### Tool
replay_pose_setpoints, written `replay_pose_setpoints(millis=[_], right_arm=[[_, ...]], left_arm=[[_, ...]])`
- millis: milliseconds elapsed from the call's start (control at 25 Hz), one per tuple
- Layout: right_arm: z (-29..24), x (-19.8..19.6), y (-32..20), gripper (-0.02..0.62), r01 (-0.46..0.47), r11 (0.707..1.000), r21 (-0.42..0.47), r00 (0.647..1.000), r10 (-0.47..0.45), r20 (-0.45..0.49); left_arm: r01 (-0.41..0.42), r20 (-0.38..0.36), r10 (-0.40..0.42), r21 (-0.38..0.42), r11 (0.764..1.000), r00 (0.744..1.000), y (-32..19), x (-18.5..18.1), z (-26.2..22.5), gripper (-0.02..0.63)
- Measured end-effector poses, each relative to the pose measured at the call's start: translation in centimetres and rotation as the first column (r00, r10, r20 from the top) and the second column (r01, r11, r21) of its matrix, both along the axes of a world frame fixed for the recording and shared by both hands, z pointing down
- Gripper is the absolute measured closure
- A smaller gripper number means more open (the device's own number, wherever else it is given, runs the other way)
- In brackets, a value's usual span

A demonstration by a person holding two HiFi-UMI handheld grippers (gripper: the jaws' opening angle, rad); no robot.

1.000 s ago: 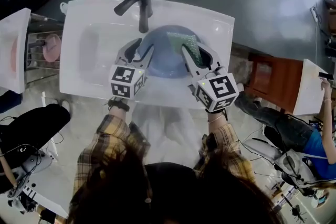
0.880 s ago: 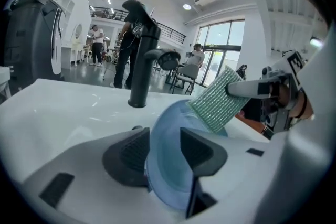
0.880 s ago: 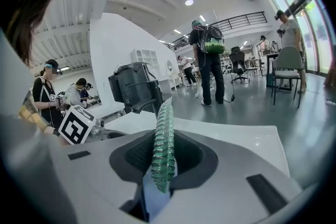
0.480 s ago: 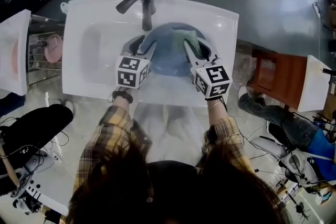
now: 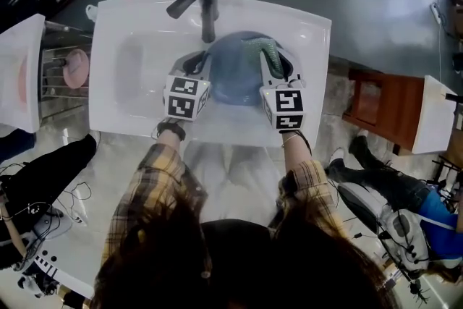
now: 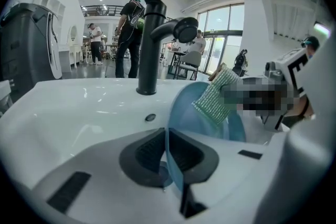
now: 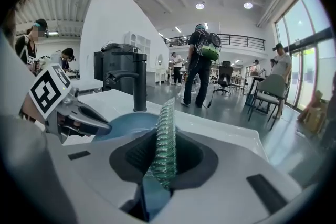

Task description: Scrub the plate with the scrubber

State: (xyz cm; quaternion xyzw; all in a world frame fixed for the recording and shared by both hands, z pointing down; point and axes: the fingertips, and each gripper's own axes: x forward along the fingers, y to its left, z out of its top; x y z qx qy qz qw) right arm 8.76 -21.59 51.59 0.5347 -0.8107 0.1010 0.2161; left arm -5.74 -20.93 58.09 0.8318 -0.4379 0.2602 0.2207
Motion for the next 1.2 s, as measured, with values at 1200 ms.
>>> replay_pose_setpoints(millis=[1200], right_arm=[[5.8,-8.1,1.5,0.517,0.238,0.955,-0.178,0.914,-0.282,-0.292]], left_arm=[[-0.055,0.039,0.056,-0.027,0.998,0.998,0.4,0.3,1.2,0.58]])
